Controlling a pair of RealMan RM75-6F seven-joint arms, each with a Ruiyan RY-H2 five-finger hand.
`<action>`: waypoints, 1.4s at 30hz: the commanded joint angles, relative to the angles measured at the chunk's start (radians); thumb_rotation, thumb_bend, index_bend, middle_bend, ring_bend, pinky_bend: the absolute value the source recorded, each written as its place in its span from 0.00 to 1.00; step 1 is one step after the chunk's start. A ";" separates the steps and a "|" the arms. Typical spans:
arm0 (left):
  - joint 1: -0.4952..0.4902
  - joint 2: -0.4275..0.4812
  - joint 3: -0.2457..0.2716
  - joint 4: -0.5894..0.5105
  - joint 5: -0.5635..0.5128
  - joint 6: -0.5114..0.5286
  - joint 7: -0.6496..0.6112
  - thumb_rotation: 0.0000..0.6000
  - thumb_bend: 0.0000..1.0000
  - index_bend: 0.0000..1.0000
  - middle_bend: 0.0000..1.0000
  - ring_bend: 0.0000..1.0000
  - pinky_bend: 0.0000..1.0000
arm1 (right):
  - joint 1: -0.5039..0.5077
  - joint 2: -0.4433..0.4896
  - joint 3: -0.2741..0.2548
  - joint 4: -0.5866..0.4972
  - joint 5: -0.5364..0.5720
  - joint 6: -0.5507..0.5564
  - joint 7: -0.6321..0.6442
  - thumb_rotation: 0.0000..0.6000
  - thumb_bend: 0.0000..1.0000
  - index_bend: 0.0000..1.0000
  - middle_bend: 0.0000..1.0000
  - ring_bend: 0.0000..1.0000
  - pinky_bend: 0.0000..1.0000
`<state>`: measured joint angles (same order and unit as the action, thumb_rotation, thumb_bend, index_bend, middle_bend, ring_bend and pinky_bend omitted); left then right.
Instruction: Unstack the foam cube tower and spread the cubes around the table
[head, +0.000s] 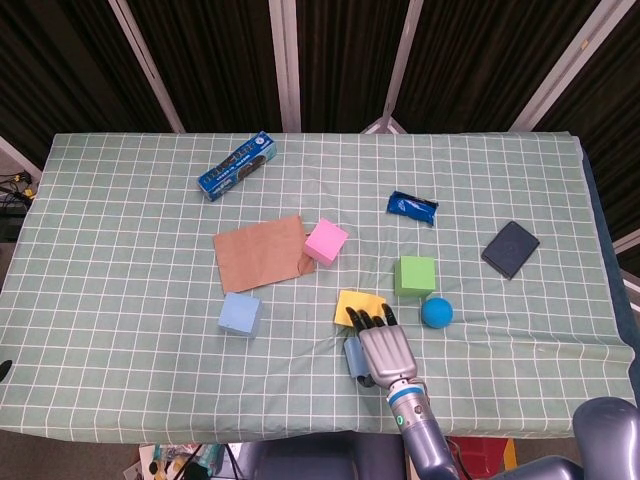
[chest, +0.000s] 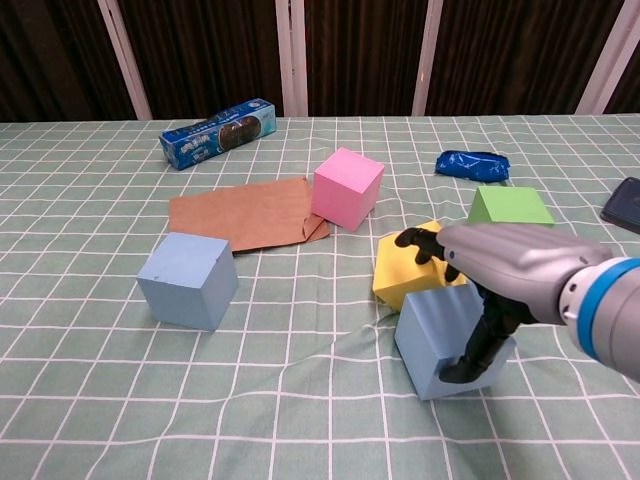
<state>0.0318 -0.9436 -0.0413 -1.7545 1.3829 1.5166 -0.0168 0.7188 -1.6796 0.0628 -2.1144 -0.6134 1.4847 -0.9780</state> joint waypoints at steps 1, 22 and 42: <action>0.000 0.001 0.000 0.000 -0.001 0.000 -0.002 1.00 0.30 0.12 0.00 0.00 0.02 | 0.001 -0.002 -0.003 0.003 0.028 -0.013 -0.008 1.00 0.13 0.01 0.19 0.08 0.00; 0.003 0.008 -0.004 0.000 -0.004 0.000 -0.024 1.00 0.30 0.12 0.00 0.00 0.02 | -0.057 -0.053 -0.026 0.086 -0.186 0.027 0.093 1.00 0.27 0.25 0.77 0.61 0.18; 0.002 0.008 -0.003 0.000 -0.005 -0.005 -0.024 1.00 0.30 0.12 0.00 0.00 0.02 | -0.070 0.066 0.108 -0.054 -0.219 0.016 0.138 1.00 0.31 0.28 0.81 0.74 0.25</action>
<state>0.0338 -0.9353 -0.0447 -1.7547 1.3777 1.5120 -0.0405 0.6474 -1.6235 0.1597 -2.1561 -0.8324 1.4950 -0.8393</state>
